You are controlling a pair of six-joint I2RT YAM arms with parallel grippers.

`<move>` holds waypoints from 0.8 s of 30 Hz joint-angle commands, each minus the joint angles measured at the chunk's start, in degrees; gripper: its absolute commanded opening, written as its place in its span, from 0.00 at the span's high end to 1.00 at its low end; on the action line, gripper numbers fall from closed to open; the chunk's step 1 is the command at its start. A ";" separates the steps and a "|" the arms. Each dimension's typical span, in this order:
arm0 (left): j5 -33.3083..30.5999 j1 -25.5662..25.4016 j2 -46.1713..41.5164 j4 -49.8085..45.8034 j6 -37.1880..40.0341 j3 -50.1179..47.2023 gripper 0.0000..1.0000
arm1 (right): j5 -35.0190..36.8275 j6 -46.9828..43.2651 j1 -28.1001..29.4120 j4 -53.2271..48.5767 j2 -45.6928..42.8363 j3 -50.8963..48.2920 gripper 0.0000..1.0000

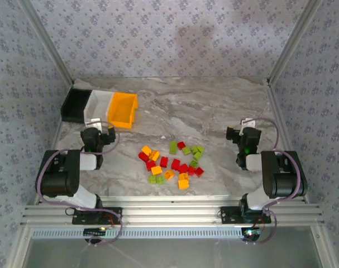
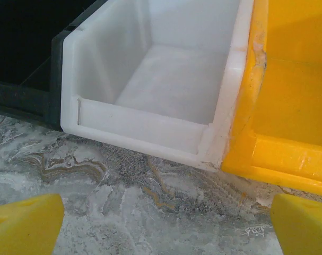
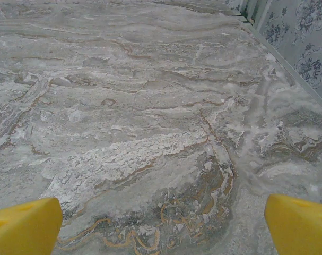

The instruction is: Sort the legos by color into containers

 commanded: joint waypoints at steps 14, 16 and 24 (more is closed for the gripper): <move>-0.26 0.32 -0.39 1.78 -0.57 0.83 0.00 | -0.24 -0.75 0.13 1.47 0.45 0.61 0.00; -0.27 0.32 -0.36 1.78 -0.62 0.84 0.00 | -0.34 -0.75 0.13 1.47 0.45 0.60 0.00; -0.30 0.32 -0.38 1.78 -0.63 0.84 0.00 | -1.27 -0.58 -0.32 1.27 0.44 0.69 0.00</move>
